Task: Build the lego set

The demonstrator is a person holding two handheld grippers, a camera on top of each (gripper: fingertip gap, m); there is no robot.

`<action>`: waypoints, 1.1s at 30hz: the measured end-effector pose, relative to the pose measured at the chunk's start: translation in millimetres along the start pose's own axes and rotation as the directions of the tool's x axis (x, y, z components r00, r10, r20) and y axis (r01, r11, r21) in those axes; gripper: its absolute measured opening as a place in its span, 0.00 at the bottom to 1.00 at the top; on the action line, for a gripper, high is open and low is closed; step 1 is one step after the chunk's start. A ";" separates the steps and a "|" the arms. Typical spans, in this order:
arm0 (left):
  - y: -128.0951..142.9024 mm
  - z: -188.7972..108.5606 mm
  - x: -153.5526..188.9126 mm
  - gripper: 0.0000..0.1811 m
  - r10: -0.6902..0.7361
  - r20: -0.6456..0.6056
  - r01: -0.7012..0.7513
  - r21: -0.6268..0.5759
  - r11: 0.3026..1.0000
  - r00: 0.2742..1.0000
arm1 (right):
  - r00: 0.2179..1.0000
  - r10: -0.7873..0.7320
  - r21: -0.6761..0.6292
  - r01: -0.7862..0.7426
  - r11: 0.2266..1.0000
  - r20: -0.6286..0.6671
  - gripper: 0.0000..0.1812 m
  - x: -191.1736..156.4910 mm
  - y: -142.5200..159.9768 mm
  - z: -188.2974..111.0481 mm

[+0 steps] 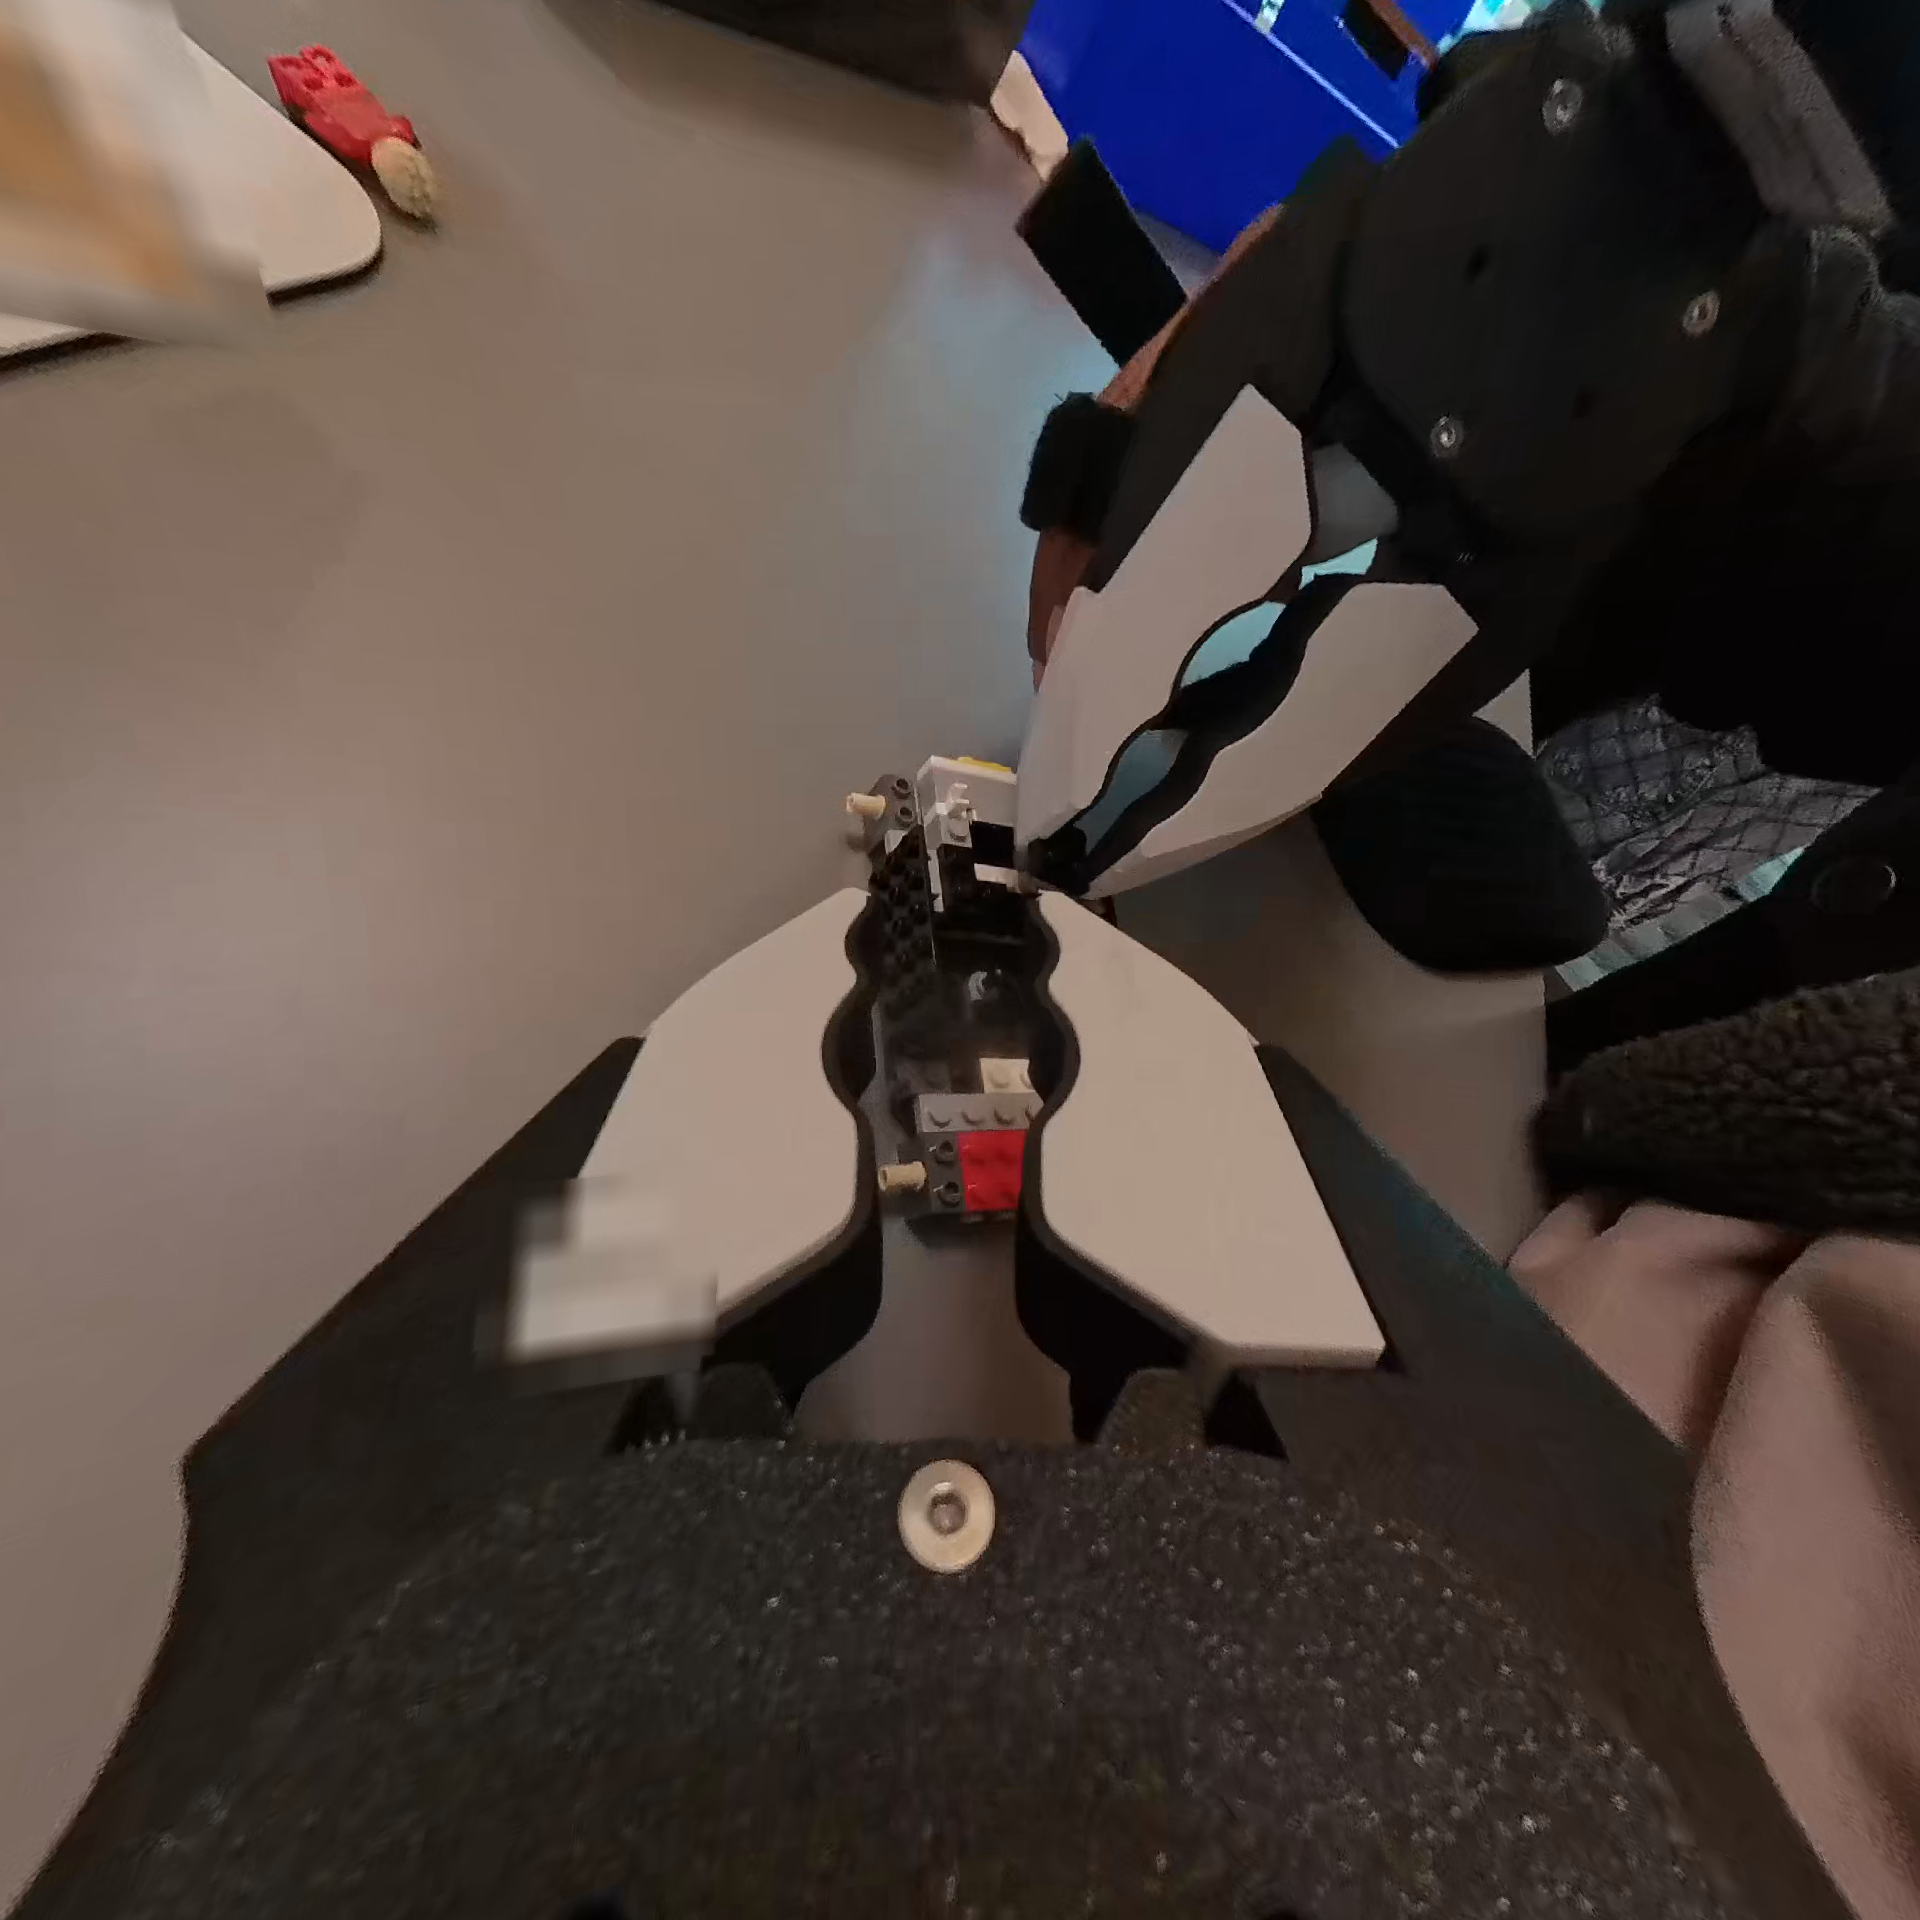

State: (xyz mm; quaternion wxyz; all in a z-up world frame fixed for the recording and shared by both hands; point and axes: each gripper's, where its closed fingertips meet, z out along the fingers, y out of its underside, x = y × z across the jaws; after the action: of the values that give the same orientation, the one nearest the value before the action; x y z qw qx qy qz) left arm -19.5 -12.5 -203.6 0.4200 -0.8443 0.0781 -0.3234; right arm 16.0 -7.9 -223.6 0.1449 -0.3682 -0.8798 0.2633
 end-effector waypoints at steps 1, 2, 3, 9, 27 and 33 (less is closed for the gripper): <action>1.5 0.6 -0.1 0.14 -0.001 -0.003 0.001 -0.008 1.000 1.000 | 1.000 0.004 -0.011 -0.003 1.000 0.023 0.06 -0.1 0.3 1.3; 2.7 1.1 0.0 0.14 0.001 -0.003 -0.001 -0.014 1.000 1.000 | 0.999 0.004 -0.021 -0.003 1.000 0.043 0.06 -0.2 0.6 2.4; 3.7 1.4 -0.1 0.14 0.005 -0.003 -0.005 -0.020 1.000 1.000 | 0.998 0.007 -0.034 -0.005 0.999 0.065 0.06 -0.7 1.4 3.4; 8.0 2.2 -2.5 0.14 0.024 0.008 -0.023 -0.043 0.999 1.000 | 0.987 0.024 -0.086 -0.010 0.996 0.157 0.06 -3.9 2.2 4.3; 15.5 6.7 0.3 0.15 0.050 0.002 -0.050 -0.078 0.996 0.999 | 0.914 0.122 -0.227 -0.034 0.973 0.388 0.06 -15.5 7.1 2.7; 18.0 8.2 1.4 0.15 0.054 -0.003 -0.054 -0.090 0.994 0.999 | 0.885 0.136 -0.214 -0.042 0.976 0.446 0.08 -19.1 3.0 -1.8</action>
State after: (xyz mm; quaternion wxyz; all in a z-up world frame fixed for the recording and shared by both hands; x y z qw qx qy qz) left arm -10.9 -19.1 -220.2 0.3901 -0.8598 0.1156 -0.3085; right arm 31.7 -19.4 -225.0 -0.1162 -0.3486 -0.8929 0.2601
